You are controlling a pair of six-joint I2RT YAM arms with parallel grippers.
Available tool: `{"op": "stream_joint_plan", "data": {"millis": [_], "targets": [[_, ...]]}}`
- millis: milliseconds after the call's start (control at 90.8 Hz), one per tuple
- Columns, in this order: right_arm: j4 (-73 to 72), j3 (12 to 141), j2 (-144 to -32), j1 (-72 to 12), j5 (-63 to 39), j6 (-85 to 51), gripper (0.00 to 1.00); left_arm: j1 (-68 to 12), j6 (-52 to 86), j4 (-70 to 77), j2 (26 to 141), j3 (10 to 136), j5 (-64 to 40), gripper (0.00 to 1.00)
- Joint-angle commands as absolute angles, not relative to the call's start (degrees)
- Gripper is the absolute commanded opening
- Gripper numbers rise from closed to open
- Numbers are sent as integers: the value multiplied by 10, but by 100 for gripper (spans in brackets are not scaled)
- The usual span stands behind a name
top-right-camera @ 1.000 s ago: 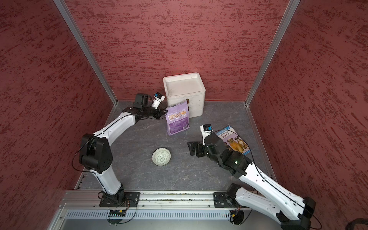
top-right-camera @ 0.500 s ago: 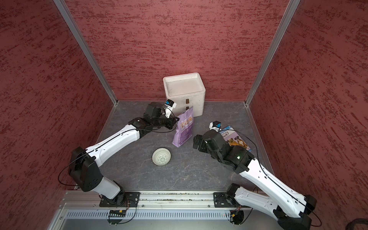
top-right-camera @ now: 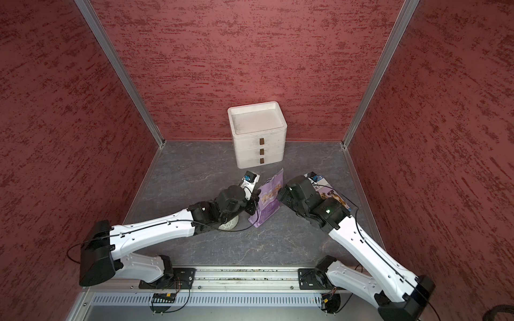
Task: Pour the oats into the breakfast bowl
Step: Place the oats bag at the center of the board.
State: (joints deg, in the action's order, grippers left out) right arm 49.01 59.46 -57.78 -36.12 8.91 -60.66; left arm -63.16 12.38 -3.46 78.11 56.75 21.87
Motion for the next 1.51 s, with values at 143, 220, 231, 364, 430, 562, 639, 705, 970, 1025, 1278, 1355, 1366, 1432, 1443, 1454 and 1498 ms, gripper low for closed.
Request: {"op": "stream_joint_plan", "data": {"millis": [143,220,231,364,430,562,639,705,970,1025,1278,1355,1366,1432,1443,1454,1498], "targets": [[425,600,-621,-326,16,-604,87,-709,164,121,765,570,350,0],[410,595,-624,-323,7,-605,86,-725,174,128,765,563,358,0],[408,595,-624,-323,7,-606,86,-726,177,129,765,561,358,0],[402,595,-620,-321,5,-609,83,-738,218,134,768,542,351,0],[405,594,-613,-320,3,-611,81,-741,245,131,768,531,351,0],[410,583,-597,-321,-12,-614,77,-743,277,133,769,512,352,0],[416,573,-591,-322,-25,-617,73,-744,284,135,769,505,351,0],[425,569,-589,-321,-34,-619,70,-744,294,136,770,500,351,0],[431,569,-570,-322,-62,-612,63,-745,311,142,785,495,329,0],[430,574,-567,-322,-64,-612,63,-745,310,142,786,495,329,0],[427,587,-568,-322,-64,-605,61,-747,315,138,785,494,326,0],[430,591,-573,-323,-60,-600,61,-748,317,137,785,494,325,0],[430,592,-574,-323,-60,-600,61,-748,317,136,784,494,325,0],[427,597,-576,-323,-63,-599,61,-749,317,135,785,494,324,0],[427,599,-577,-322,-64,-600,60,-749,317,134,785,494,324,0],[427,600,-577,-322,-64,-600,60,-749,317,134,785,494,324,0],[425,604,-578,-323,-66,-600,60,-749,318,133,786,494,325,0]]}}
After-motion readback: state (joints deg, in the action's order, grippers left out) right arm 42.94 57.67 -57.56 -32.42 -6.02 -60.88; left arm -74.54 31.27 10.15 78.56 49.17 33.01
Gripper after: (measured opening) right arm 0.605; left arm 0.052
